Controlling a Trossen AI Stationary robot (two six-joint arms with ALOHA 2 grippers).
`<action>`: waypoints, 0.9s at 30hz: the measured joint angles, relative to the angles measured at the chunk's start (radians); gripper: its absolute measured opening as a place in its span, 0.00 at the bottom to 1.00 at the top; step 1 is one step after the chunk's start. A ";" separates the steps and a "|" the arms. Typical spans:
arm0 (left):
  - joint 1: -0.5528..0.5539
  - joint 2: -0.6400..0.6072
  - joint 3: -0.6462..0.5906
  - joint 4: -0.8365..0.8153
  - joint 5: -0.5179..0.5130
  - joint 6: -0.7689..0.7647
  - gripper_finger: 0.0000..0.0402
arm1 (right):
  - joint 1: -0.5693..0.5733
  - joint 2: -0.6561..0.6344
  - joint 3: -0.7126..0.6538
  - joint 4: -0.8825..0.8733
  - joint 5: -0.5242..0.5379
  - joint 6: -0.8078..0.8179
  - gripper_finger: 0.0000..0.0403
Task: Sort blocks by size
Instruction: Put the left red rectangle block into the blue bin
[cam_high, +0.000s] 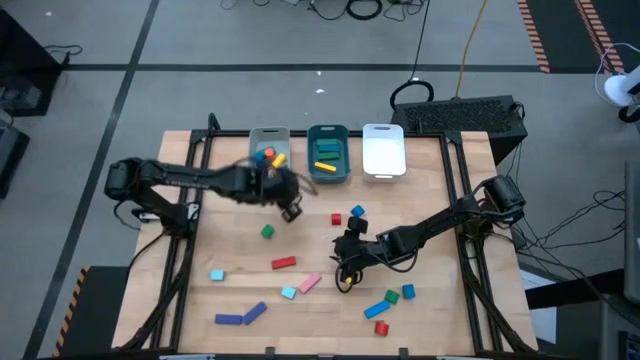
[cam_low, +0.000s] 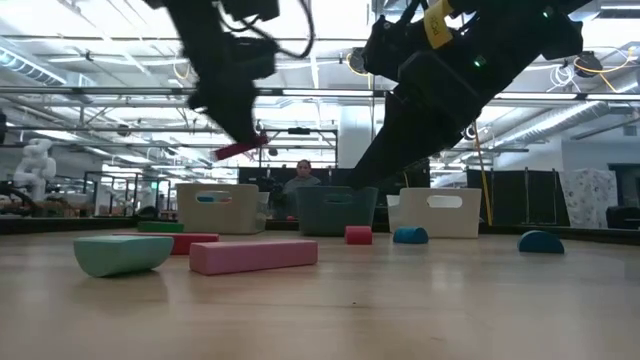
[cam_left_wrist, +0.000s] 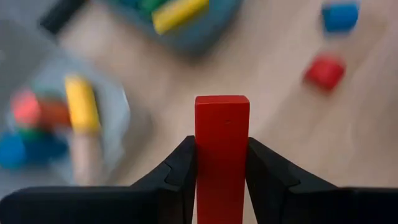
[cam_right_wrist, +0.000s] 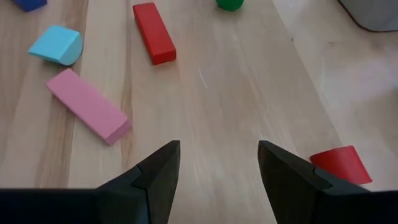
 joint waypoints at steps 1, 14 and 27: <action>0.027 0.000 0.007 0.035 0.001 0.046 0.27 | 0.000 0.000 0.000 -0.004 0.000 -0.002 0.50; 0.350 0.095 0.013 0.534 0.218 0.483 0.27 | -0.007 0.000 0.000 -0.033 0.000 0.015 0.50; 0.419 0.333 0.062 0.711 0.338 0.585 0.27 | -0.006 0.000 0.000 -0.275 0.035 0.305 0.50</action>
